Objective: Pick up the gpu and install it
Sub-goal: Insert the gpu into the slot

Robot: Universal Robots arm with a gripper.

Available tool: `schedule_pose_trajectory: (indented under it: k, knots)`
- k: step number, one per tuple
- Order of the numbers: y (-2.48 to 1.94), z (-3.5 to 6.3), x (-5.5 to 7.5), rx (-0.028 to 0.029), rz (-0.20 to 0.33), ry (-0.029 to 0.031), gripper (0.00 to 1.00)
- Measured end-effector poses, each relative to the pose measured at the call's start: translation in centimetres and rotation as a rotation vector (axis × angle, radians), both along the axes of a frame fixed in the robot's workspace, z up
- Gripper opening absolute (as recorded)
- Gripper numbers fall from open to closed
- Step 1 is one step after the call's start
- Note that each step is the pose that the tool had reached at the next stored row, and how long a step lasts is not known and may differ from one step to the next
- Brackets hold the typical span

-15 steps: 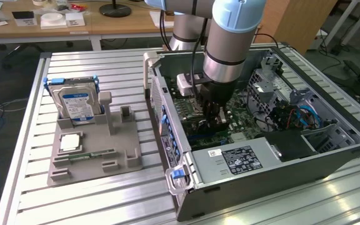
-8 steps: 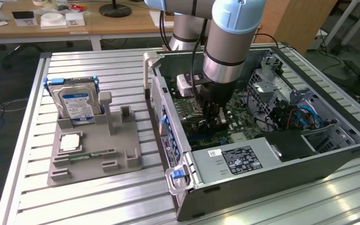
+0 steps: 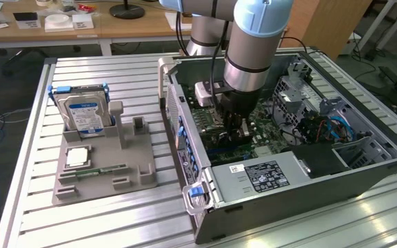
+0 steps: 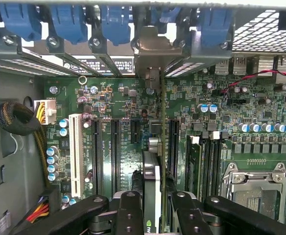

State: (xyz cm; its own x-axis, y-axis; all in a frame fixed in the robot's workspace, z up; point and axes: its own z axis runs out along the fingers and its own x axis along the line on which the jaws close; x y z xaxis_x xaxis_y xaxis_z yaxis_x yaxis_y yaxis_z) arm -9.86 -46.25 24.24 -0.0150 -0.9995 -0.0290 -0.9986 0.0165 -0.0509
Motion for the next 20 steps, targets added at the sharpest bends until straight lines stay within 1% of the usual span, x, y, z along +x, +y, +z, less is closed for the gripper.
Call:
schedule_pose_trajectory:
  k: [5, 9, 11, 13, 20]
  knots:
    - [-0.13, -0.04, 0.01, 0.0008, 0.0, -0.0005, 0.27]
    - [-0.16, 0.0, 0.01, 0.0002, 0.0, 0.0, 0.27]
    - [-0.16, -0.03, 0.01, 0.0008, 0.0, -0.0002, 0.27]
    - [-0.16, -0.17, 0.01, 0.0012, 0.0, -0.0017, 0.27]
    - [-0.16, -0.4, -0.05, 0.001, 0.0, -0.0039, 0.27]
